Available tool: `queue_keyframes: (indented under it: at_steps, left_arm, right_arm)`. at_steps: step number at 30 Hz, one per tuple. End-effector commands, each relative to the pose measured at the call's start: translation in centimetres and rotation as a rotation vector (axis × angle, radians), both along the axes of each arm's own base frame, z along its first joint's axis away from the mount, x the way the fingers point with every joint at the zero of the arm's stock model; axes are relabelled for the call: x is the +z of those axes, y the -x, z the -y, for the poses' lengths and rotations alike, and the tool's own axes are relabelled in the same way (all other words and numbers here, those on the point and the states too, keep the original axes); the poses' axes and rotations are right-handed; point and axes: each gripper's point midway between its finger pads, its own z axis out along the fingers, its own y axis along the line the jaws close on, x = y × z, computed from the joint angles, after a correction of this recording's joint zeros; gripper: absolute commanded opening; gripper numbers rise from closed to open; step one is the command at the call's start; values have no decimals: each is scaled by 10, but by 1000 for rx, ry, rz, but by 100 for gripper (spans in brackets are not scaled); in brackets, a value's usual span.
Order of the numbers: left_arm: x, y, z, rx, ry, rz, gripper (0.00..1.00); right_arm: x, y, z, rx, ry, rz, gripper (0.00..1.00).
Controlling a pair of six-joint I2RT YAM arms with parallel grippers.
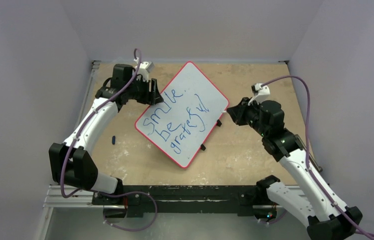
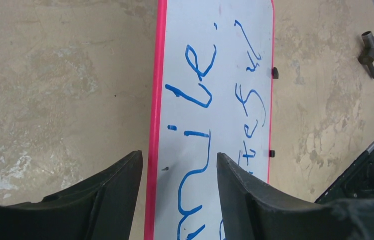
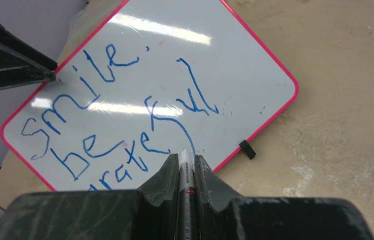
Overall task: Write a sentence on the whiteboard
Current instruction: Put down the whiteboard on the whiteboard stand, then move the whiteboard to the center of the board.
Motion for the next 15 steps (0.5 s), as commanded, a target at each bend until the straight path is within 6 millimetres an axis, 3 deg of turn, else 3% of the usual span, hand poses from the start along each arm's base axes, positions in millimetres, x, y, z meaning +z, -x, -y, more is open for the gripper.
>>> queue_keyframes:
  at_steps: [1,7,12,15]
  left_arm:
    - [21,-1,0,4,11,85,57]
    - [19,-2,-5,38,-4,73,57]
    - [8,-2,3,75,52,-34,56]
    - [20,-2,6,100,80,-52,56]
  right_arm:
    - [53,1,8,-29,-18,92,0]
    - [67,12,25,-79,34,89,0]
    - [82,34,42,-116,38,101,0]
    - [91,50,49,-118,32,117,0]
